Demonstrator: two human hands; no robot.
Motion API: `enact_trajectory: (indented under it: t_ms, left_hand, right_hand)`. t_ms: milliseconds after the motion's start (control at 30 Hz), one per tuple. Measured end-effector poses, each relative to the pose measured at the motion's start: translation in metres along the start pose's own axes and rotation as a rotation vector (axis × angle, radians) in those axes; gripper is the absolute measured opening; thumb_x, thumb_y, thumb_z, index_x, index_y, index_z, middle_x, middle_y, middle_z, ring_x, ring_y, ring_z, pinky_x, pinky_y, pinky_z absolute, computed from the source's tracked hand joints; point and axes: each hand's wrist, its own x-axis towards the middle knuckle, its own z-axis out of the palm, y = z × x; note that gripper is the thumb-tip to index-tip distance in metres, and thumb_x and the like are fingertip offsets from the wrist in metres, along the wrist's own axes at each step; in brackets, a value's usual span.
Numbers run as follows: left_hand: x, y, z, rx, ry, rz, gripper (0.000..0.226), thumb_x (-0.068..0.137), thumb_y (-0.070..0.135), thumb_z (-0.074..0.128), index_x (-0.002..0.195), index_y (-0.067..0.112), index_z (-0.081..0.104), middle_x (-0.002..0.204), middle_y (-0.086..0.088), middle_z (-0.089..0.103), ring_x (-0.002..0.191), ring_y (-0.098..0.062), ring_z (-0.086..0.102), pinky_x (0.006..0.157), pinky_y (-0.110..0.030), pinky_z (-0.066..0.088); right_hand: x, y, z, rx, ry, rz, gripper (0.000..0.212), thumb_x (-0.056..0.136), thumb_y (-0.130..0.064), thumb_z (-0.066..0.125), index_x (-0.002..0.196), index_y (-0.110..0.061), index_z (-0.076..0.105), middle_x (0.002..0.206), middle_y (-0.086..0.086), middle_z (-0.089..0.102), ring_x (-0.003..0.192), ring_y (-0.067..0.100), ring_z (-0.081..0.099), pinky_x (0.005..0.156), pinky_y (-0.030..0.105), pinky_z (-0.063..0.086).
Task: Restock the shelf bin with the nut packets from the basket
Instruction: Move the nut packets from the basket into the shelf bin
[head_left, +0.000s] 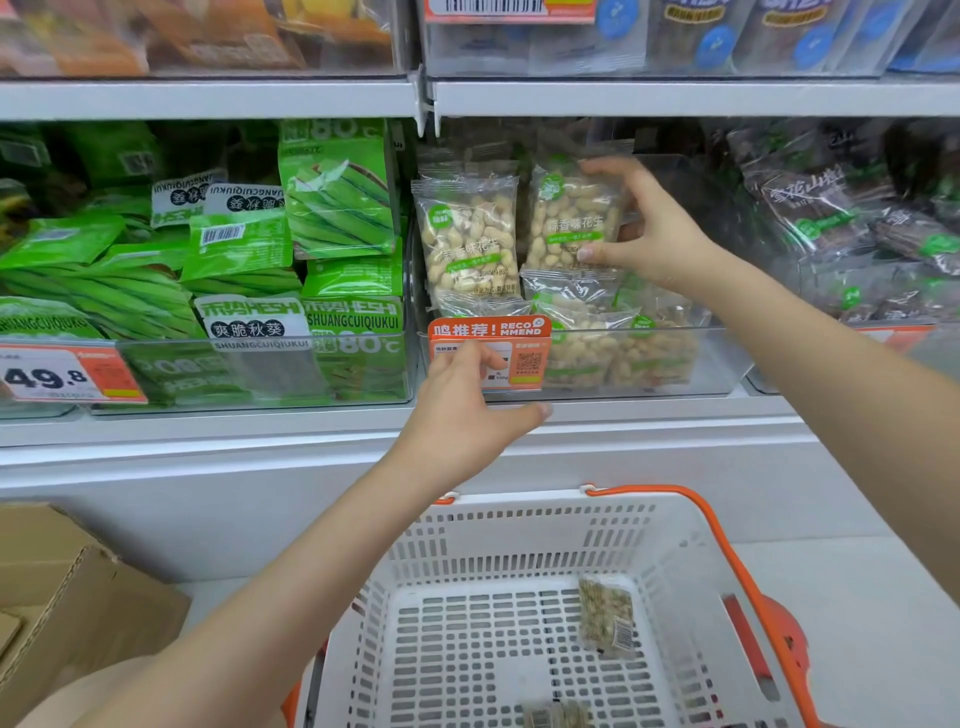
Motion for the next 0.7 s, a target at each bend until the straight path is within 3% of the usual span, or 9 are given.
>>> enact_trajectory:
  t_ms: [100,167,300,400,533,700]
  left_hand:
    - [-0.001,-0.001,-0.002,0.009,0.002,0.007,0.049,0.073,0.039,0.076,0.108,0.022,0.048,0.117,0.0,0.045,0.11,-0.014,0.046,0.096,-0.028,0.039]
    - [-0.003,-0.002,0.0,0.016,-0.016,0.001,0.049,0.074,0.04,0.076,0.11,0.022,0.048,0.119,0.0,0.044,0.113,-0.015,0.045,0.097,-0.028,0.038]
    - [-0.006,-0.001,0.007,0.027,-0.058,-0.019,0.05,0.075,0.041,0.074,0.113,0.023,0.047,0.116,0.002,0.04,0.118,-0.019,0.044,0.1,-0.03,0.037]
    - [-0.007,0.0,0.01,0.037,-0.073,-0.026,0.052,0.075,0.041,0.075,0.114,0.022,0.047,0.116,0.001,0.04,0.121,-0.022,0.042,0.103,-0.035,0.036]
    - [-0.009,-0.004,0.011,0.06,-0.065,-0.011,0.051,0.075,0.04,0.075,0.114,0.021,0.048,0.113,0.002,0.039,0.119,-0.021,0.043,0.102,-0.035,0.037]
    - [-0.019,-0.018,0.015,0.074,-0.097,-0.016,0.051,0.076,0.04,0.074,0.115,0.02,0.047,0.117,0.001,0.042,0.114,-0.018,0.046,0.095,-0.036,0.044]
  right_hand:
    - [-0.001,0.0,-0.001,-0.007,-0.041,0.0,0.074,0.077,-0.009,0.077,0.13,-0.042,0.038,0.127,-0.025,0.042,0.086,-0.015,0.05,0.081,0.011,0.045]
    - [-0.001,0.0,0.001,-0.048,-0.061,0.003,0.076,0.077,-0.008,0.077,0.134,-0.038,0.037,0.134,-0.022,0.039,0.091,-0.006,0.05,0.081,0.009,0.045]
    - [-0.001,0.001,0.006,-0.127,-0.025,-0.017,0.081,0.074,-0.015,0.08,0.137,-0.041,0.037,0.134,-0.018,0.042,0.112,0.01,0.043,0.101,0.035,0.044]
    - [-0.004,-0.001,0.003,-0.067,-0.026,-0.005,0.082,0.075,-0.014,0.08,0.138,-0.042,0.036,0.135,-0.017,0.04,0.112,0.011,0.044,0.1,0.036,0.047]
    - [-0.017,-0.007,-0.002,-0.018,0.018,-0.002,0.088,0.075,-0.014,0.08,0.141,-0.045,0.031,0.14,-0.012,0.034,0.127,0.016,0.039,0.099,0.035,0.049]
    - [-0.056,-0.026,-0.008,0.02,0.202,0.04,0.082,0.078,-0.019,0.078,0.138,-0.049,0.031,0.129,-0.002,0.035,0.112,0.014,0.051,0.095,0.024,0.048]
